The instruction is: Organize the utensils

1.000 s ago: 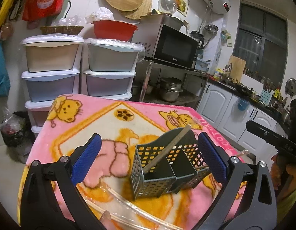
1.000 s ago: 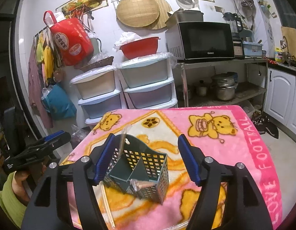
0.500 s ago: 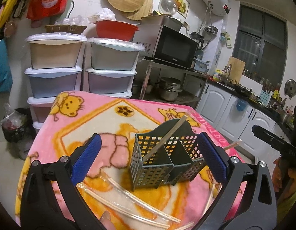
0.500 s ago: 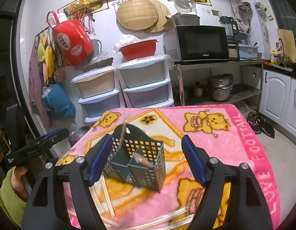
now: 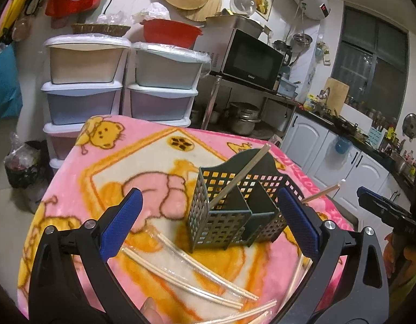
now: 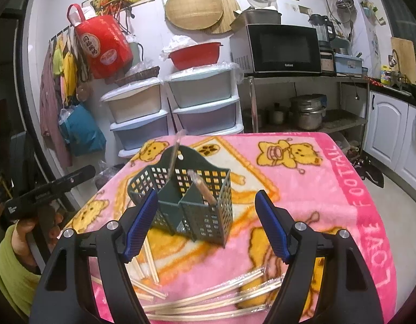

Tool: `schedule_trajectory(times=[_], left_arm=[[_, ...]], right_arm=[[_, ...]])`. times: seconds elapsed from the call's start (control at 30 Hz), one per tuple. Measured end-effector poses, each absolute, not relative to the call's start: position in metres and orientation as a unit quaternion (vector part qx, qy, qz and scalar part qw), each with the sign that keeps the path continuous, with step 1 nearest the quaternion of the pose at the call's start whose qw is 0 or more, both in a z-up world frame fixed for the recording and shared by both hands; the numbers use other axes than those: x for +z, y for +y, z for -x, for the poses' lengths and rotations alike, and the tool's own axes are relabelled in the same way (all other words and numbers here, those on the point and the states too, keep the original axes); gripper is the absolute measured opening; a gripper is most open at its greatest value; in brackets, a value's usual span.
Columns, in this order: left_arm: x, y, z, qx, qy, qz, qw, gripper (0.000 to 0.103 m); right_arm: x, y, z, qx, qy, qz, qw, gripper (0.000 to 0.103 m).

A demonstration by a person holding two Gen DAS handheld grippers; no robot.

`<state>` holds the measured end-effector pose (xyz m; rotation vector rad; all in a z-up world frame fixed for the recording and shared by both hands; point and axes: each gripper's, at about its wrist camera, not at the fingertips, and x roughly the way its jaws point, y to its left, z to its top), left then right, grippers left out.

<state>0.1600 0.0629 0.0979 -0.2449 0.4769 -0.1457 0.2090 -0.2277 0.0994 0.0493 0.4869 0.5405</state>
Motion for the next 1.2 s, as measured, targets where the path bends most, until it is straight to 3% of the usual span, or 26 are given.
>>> schedule_trajectory(times=[1.2], left_arm=[[0.008,0.101,-0.151,-0.033,0.352,0.147,0.924,0.092]], right_arm=[[0.017,-0.228,-0.216,0.237,0.349,-0.013,0.907,0.072]])
